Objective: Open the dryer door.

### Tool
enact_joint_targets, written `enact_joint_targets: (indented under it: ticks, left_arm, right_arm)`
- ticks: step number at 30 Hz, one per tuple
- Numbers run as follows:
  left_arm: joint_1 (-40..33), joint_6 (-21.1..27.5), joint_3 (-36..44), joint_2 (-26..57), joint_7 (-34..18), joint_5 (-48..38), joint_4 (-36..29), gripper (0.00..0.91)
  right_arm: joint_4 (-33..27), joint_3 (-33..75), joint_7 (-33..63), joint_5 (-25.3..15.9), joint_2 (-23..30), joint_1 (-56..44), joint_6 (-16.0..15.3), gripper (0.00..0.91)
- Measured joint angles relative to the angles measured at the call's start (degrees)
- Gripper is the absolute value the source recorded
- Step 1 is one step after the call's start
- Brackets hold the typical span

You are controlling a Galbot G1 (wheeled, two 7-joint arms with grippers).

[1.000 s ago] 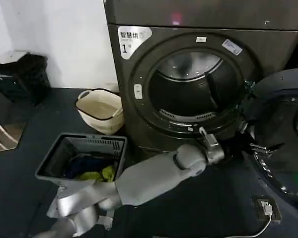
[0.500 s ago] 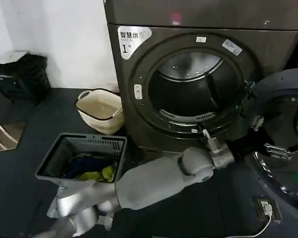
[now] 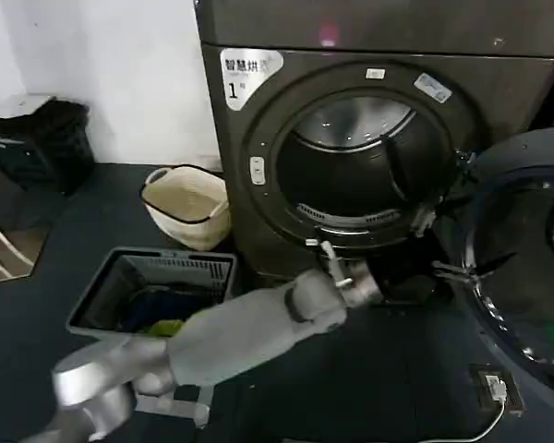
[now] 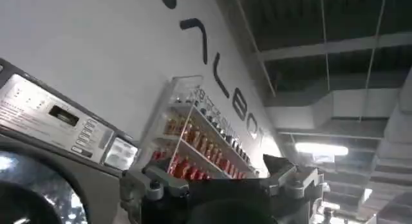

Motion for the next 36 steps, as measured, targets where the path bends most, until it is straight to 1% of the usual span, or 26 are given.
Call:
enact_joint_targets:
  ticks: [4,9,16,19,23,29,36]
  left_arm:
    - [-0.3,0.3,0.0,3.0,-0.3,0.3,-1.8,0.907]
    - [-1.2,3.9,0.5,7.7,-0.7,0.8,-4.0,0.907]
    - [-3.4,13.0,0.5,16.7,1.0,-2.2,-9.4,0.907]
    - [-4.5,13.7,0.8,20.7,2.5,-2.9,-11.6,0.907]
    - [-6.4,14.5,2.7,26.5,3.3,-3.3,-14.0,0.907]
    - [-10.4,20.7,7.9,36.0,4.6,-2.8,-16.3,0.907]
    - [-15.6,30.2,12.7,45.1,9.8,1.5,-15.8,0.907]
  right_arm:
    - [-0.2,0.4,0.0,0.0,-0.3,-0.2,0.0,0.907]
    - [-0.4,0.5,0.1,-0.1,-0.8,-0.1,-0.1,0.907]
    - [-0.4,0.0,0.1,-0.2,-1.4,0.8,0.0,0.907]
    - [-0.4,0.1,0.3,-0.3,-1.8,1.4,-0.1,0.907]
    - [0.5,0.5,0.2,-0.4,-2.1,1.8,-0.5,0.907]
    - [1.5,1.6,-0.5,-1.5,-2.2,1.6,-0.8,0.907]
    - [1.9,2.7,-0.5,-2.8,-2.4,1.7,-1.1,0.907]
